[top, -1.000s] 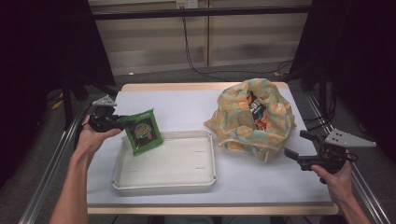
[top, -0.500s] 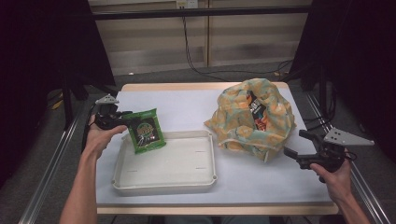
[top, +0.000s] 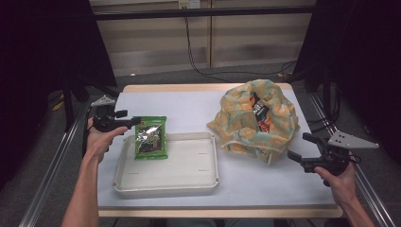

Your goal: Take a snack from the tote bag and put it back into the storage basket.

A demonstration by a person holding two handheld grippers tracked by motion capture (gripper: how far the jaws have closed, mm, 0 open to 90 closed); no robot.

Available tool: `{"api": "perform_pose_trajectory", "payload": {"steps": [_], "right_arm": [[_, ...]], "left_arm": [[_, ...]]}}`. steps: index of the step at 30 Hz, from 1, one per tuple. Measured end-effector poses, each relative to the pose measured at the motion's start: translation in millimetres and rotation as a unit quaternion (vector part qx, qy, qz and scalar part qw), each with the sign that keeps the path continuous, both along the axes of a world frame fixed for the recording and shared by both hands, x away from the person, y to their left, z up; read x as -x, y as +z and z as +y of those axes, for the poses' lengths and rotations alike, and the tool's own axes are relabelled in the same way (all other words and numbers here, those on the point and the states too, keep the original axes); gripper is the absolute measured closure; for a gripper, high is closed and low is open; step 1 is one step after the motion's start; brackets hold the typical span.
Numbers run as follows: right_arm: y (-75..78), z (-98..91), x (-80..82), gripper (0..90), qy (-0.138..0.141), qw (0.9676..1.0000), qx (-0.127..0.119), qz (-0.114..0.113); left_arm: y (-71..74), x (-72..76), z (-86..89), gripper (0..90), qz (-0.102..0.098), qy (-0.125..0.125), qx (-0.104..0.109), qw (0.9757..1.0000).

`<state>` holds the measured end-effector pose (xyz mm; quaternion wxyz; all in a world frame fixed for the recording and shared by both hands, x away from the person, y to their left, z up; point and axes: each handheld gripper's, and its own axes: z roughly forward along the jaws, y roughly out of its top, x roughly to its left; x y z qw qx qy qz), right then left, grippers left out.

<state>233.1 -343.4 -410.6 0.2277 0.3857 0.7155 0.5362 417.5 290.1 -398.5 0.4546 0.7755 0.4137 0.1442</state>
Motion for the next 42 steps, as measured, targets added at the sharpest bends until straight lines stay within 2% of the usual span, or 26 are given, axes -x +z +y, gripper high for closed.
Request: {"api": "perform_pose_trajectory", "payload": {"steps": [2,6,7,9,10,11,12,15,16,19,21,23,25,28,30,34,35,36,37,38,39,41,42], "right_arm": [[-0.8,-0.1,-0.6,7.0,-0.001,1.0,0.002,0.002],[-1.0,1.1,-0.4,7.1,0.0,1.0,0.0,0.002],[-1.0,0.8,-0.3,7.1,0.002,1.0,0.002,0.003],[-0.6,0.8,-0.1,7.2,0.001,1.0,0.001,0.002],[0.2,1.4,0.5,7.3,0.0,1.0,-0.001,0.002],[0.2,1.4,0.5,7.3,0.0,1.0,-0.001,0.002],[0.2,1.6,0.4,7.3,0.002,1.0,0.0,0.002],[0.1,1.7,1.1,7.3,0.002,1.0,0.002,0.001],[0.1,1.7,1.1,7.3,0.002,1.0,0.002,0.001],[0.2,1.2,0.9,7.3,0.0,1.0,0.0,0.003],[0.0,1.5,0.8,7.3,0.0,1.0,-0.002,0.003],[-0.5,1.8,0.5,7.3,-0.001,1.0,0.003,0.004],[-0.8,1.9,0.1,7.4,0.001,1.0,0.003,0.004],[-1.2,2.8,0.1,7.4,0.002,1.0,0.001,0.004],[-1.7,2.8,-0.1,7.3,0.002,1.0,0.004,0.005],[-2.1,3.3,0.5,7.4,0.004,1.0,0.005,0.004],[-2.4,3.1,0.5,7.4,0.004,1.0,0.004,0.006],[-2.6,3.1,0.2,7.4,0.001,1.0,0.003,0.007],[-2.6,3.1,0.2,7.4,0.001,1.0,0.003,0.007],[-3.1,2.9,-0.4,7.4,0.003,0.9999,-0.002,0.011],[-3.0,2.9,-0.4,7.4,0.005,0.9999,-0.004,0.01],[-2.7,3.2,-0.1,7.4,0.006,0.9999,-0.004,0.011],[-2.8,3.5,0.0,7.4,0.005,0.9999,-0.004,0.011]], "left_arm": [[1.1,5.0,0.2,27.8,-0.004,0.004,0.002,1.0],[2.6,16.7,-1.5,38.6,-0.004,-0.007,0.0,1.0],[2.4,21.3,-2.2,38.6,-0.005,-0.014,0.001,0.9999],[0.9,27.9,-3.6,45.0,-0.004,-0.017,0.007,0.9998],[-0.3,32.6,-3.8,52.7,-0.006,-0.025,0.006,0.9996],[-1.1,35.2,-4.4,52.7,-0.005,-0.026,0.005,0.9996],[-3.0,42.8,-4.4,60.7,-0.004,-0.037,0.001,0.9993],[-6.6,51.2,-4.8,74.3,-0.007,-0.047,0.007,0.9988],[-8.3,54.8,-5.3,74.3,-0.008,-0.048,0.0,0.9988],[-14.7,62.5,-7.0,83.1,0.011,-0.076,0.0,0.9971],[-18.4,68.2,-10.4,89.1,0.021,-0.095,-0.008,0.9952],[-23.5,72.5,-16.0,90.0,0.032,-0.106,-0.019,0.9937],[-25.7,73.8,-18.3,90.0,0.035,-0.107,-0.024,0.9933],[-33.9,78.2,-27.7,90.0,0.047,-0.125,-0.034,0.9905],[-40.2,77.9,-33.6,90.0,0.061,-0.128,-0.055,0.9884],[-48.1,75.7,-39.1,90.0,0.079,-0.138,-0.067,0.985],[-49.6,76.0,-40.5,90.0,0.083,-0.139,-0.066,0.9847],[-52.6,74.4,-40.8,90.0,0.088,-0.137,-0.05,0.9853],[-52.6,74.4,-40.8,90.0,0.088,-0.137,-0.05,0.9853],[-54.4,72.9,-42.3,90.0,0.092,-0.132,-0.059,0.9851],[-55.0,71.2,-45.0,90.0,0.096,-0.131,-0.077,0.9837],[-54.8,70.7,-44.5,90.0,0.096,-0.129,-0.072,0.9844],[-55.7,69.3,-44.3,90.0,0.104,-0.127,-0.083,0.983]]}}
